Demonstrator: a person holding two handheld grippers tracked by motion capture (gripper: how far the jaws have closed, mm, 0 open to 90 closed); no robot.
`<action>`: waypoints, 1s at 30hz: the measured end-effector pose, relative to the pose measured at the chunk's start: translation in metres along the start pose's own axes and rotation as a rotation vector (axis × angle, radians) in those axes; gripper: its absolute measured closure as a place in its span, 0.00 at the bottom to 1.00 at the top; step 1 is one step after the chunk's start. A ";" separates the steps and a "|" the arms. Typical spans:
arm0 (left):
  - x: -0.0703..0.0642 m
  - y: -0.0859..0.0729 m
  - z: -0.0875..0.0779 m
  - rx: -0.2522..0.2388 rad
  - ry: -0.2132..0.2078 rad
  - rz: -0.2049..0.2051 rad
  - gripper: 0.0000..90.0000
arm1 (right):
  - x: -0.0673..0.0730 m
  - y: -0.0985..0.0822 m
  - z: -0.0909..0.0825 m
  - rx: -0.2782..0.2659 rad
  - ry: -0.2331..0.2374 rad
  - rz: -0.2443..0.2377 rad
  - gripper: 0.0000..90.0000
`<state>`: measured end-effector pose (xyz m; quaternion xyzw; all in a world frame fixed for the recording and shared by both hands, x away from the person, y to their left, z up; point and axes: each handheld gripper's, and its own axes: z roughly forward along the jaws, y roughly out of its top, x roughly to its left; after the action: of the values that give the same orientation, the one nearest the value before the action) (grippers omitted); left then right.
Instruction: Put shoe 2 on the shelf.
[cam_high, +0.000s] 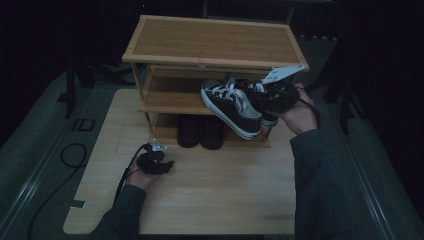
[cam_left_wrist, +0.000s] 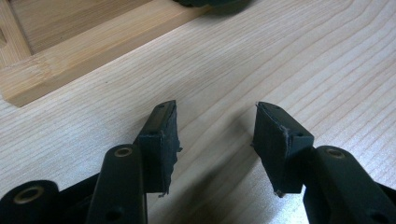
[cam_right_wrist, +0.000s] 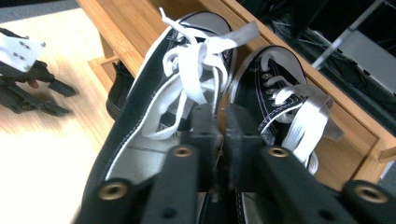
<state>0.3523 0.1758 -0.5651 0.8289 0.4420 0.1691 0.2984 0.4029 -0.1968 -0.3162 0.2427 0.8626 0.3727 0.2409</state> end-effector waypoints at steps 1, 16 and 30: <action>0.000 0.000 0.000 0.003 0.003 -0.001 0.58 | 0.000 0.000 -0.001 -0.007 0.008 0.001 0.98; -0.016 0.032 -0.027 -0.038 -0.051 0.068 0.88 | 0.012 0.000 -0.005 -0.029 0.097 -0.026 1.00; -0.023 0.079 -0.046 -0.087 -0.056 0.096 1.00 | 0.019 -0.004 -0.006 -0.048 0.157 -0.035 1.00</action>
<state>0.3644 0.1384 -0.4798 0.8399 0.3854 0.1787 0.3379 0.3835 -0.1907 -0.3196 0.1916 0.8739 0.4068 0.1848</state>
